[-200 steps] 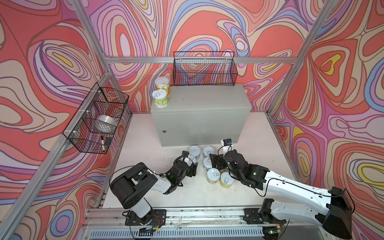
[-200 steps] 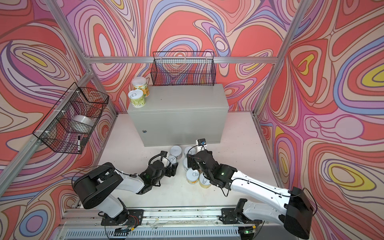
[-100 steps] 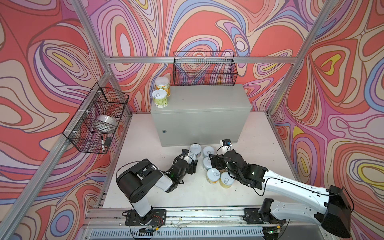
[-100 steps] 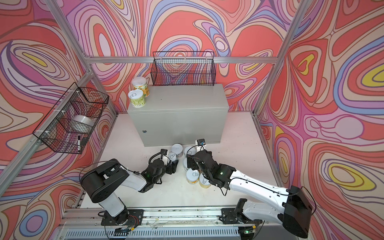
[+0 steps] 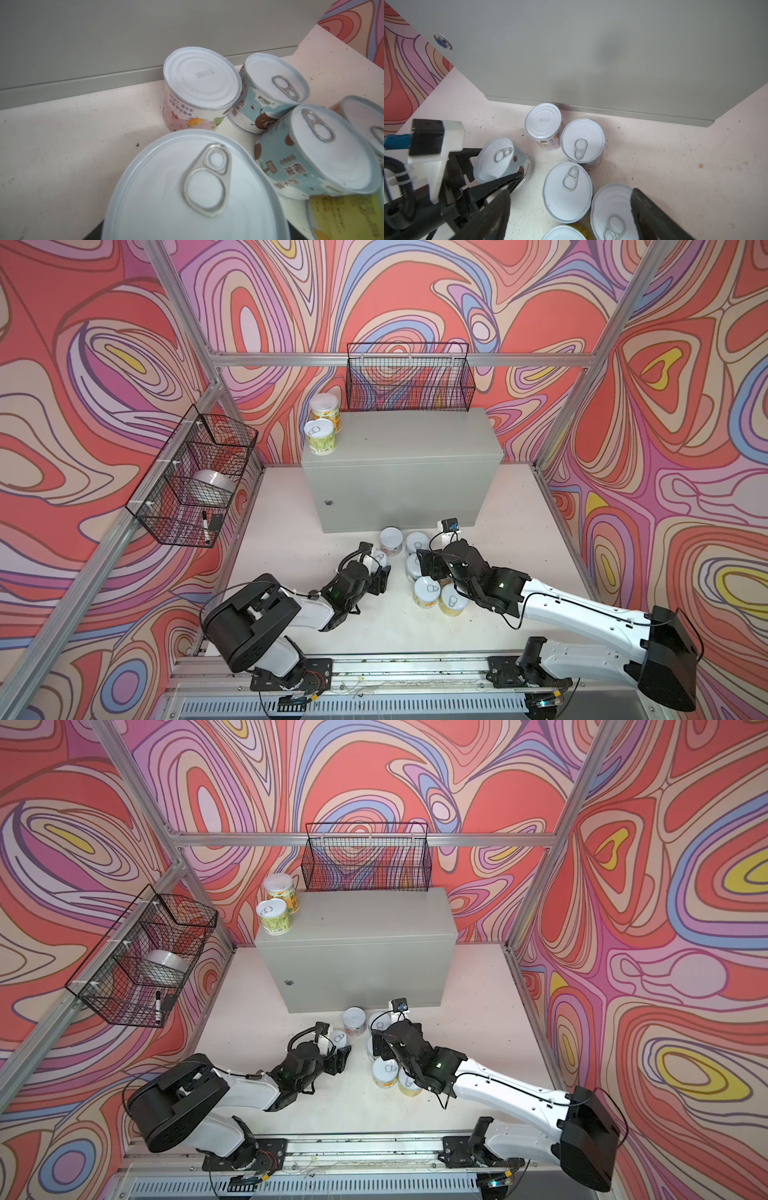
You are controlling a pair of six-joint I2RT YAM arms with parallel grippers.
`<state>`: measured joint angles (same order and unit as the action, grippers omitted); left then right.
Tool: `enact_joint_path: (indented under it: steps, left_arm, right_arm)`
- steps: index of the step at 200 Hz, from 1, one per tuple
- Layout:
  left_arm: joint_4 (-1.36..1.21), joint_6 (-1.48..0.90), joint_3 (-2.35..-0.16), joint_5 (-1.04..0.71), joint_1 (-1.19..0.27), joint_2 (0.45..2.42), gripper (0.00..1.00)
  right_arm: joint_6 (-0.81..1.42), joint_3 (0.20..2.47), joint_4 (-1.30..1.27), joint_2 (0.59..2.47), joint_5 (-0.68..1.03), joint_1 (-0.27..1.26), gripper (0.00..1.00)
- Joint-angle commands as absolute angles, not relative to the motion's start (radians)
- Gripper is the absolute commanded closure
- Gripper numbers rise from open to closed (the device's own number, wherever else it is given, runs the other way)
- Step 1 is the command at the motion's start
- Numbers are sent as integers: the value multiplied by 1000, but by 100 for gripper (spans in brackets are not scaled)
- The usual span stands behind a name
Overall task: Place and organize the canned foods onto the counter
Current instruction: 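Grasp the teal-labelled can nearest the robot with the left gripper, then lift the teal can up toward the grey box top with the left gripper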
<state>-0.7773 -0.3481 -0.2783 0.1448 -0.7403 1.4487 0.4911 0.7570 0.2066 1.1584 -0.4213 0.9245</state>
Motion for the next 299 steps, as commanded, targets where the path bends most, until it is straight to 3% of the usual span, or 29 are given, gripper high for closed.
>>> enact_joint_path:
  steps: [1, 56, 97, 185, 299]
  left_arm:
    - [-683, -328, -290, 115, -738, 1306, 99]
    - [-171, -322, -443, 86, -739, 953, 100]
    - [137, -279, -714, 115, -741, 896, 100]
    - [448, -178, -1328, 207, -740, 1133, 100]
    - [608, -114, -1971, 296, -679, 1550, 100]
  right_arm:
    - [488, 764, 173, 1170, -418, 929, 7]
    - [472, 812, 178, 1182, -424, 929, 7]
    - [434, 862, 182, 1161, -438, 930, 7]
    - [375, 980, 247, 1129, -505, 928, 6]
    - [317, 1125, 315, 1046, -627, 901, 7]
